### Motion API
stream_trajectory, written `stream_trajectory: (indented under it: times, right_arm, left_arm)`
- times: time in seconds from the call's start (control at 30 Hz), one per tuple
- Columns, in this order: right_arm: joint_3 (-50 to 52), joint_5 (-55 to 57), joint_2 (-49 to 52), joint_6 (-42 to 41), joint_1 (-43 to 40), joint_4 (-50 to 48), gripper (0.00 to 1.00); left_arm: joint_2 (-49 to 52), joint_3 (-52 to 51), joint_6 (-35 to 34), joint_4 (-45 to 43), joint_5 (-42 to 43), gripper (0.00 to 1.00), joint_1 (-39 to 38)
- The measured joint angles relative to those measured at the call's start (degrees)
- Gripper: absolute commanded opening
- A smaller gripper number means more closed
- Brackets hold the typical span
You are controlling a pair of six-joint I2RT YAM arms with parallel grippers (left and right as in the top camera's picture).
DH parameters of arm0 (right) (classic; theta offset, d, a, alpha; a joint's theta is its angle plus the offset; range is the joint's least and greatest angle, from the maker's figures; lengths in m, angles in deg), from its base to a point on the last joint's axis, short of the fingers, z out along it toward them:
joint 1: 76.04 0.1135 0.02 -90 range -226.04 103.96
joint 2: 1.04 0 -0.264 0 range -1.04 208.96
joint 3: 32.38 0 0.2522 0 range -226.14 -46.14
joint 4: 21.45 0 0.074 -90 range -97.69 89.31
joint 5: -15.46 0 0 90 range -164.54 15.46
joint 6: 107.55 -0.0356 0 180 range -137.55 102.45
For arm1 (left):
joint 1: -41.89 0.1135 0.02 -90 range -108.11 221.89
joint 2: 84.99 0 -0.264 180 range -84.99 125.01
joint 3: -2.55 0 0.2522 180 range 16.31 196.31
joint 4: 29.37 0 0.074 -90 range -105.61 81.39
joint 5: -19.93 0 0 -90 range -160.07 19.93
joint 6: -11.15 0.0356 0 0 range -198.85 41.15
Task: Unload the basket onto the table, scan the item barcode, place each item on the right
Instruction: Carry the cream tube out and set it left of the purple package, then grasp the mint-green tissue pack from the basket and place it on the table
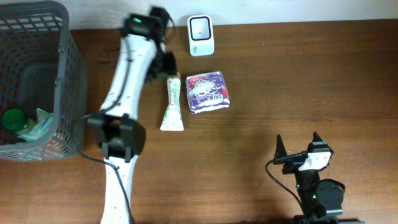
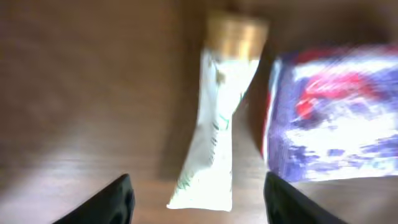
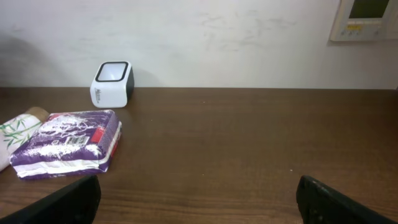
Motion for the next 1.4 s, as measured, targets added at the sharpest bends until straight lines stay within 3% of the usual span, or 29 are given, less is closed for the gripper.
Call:
stream_trajectory:
  times: [0.17, 0.33, 0.5, 0.67, 0.8, 1.07, 1.27, 1.33, 1.4]
  right_arm:
    - [0.00, -0.02, -0.07, 0.00, 0.00, 0.02, 0.99]
    - [0.00, -0.02, -0.04, 0.02, 0.00, 0.02, 0.99]
    - [0.00, -0.02, -0.07, 0.00, 0.00, 0.02, 0.99]
    - [0.00, -0.02, -0.07, 0.02, 0.00, 0.00, 0.99]
    - [0.00, -0.02, -0.07, -0.02, 0.00, 0.00, 0.99]
    - [0.00, -0.02, -0.04, 0.02, 0.00, 0.02, 0.99]
    - [0.00, -0.02, -0.07, 0.00, 0.00, -0.02, 0.99]
    - [0.00, -0.02, -0.07, 0.00, 0.00, 0.02, 0.99]
    - [0.00, -0.02, -0.04, 0.00, 0.00, 0.00, 0.99]
  left_arm:
    - [-6.62, 22.99, 4.72, 0.83, 3.56, 0.87, 10.93]
    - [-19.15, 25.29, 5.38, 0.90, 4.13, 0.85, 22.80]
    - [-21.31, 24.09, 5.53, 0.96, 4.22, 0.78, 31.76]
    - [-21.20, 11.85, 4.57, 0.46, -0.61, 0.78, 36.50]
    - [-20.74, -1.66, 3.02, -3.06, -4.13, 0.64, 41.33]
    - [-20.17, -29.68, 1.60, -14.08, -6.34, 0.69, 45.00]
    - [-20.15, -44.94, 1.62, -22.75, -7.17, 0.68, 44.92]
    - [-20.15, -48.76, 1.62, -26.05, -7.65, 0.63, 44.92]
    - [-20.15, -51.65, 1.60, -29.18, -9.25, 0.66, 44.92]
